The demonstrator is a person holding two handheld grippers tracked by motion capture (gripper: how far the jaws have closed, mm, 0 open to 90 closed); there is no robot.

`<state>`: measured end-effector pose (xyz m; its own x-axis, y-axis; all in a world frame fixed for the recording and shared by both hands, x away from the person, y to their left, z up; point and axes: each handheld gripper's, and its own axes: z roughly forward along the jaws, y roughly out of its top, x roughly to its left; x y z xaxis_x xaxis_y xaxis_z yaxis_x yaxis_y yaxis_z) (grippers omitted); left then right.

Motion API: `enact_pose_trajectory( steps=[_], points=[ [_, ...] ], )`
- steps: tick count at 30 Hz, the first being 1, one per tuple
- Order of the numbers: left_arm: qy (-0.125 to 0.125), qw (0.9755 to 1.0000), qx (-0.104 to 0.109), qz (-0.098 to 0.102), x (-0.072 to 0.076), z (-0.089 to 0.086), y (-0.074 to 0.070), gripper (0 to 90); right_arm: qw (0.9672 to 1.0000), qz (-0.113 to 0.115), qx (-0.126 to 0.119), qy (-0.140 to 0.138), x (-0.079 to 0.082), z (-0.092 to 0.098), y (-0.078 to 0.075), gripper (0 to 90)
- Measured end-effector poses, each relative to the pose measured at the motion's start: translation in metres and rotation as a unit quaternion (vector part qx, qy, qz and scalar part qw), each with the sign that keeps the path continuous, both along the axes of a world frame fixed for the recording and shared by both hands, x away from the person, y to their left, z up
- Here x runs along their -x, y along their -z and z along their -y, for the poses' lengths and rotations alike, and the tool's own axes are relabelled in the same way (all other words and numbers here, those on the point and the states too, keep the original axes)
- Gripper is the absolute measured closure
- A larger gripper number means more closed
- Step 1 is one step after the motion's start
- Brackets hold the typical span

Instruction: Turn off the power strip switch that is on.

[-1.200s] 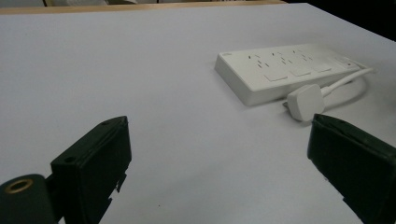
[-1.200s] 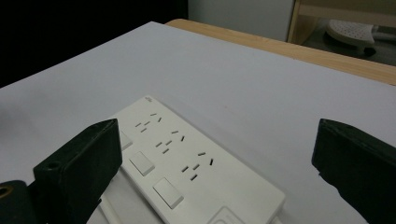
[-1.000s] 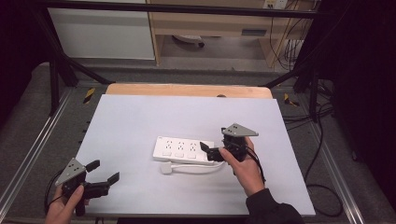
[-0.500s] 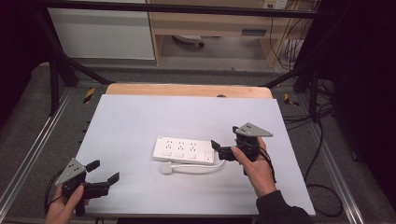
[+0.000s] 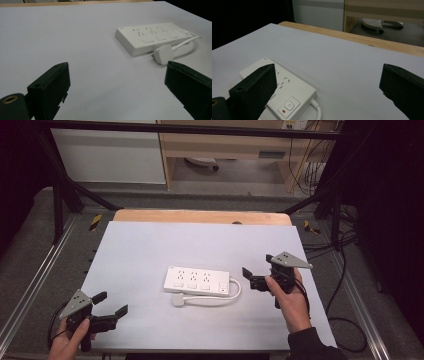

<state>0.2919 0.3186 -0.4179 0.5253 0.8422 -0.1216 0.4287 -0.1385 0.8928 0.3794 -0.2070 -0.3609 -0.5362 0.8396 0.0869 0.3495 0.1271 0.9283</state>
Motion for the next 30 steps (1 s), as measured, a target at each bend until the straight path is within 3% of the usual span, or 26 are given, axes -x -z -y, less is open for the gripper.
enact_pose_trajectory(
  steps=[11,30],
  points=[
    [-0.001,1.0,0.0,0.0,0.0,0.0,0.0,6.2,0.9997,0.005,-0.002,0.022,0.008,0.026,0.001,1.7],
    [-0.002,1.0,-0.001,0.001,0.0,0.0,0.0,6.2,0.9989,0.001,-0.007,0.047,0.017,0.053,0.01,1.7]
  ],
)
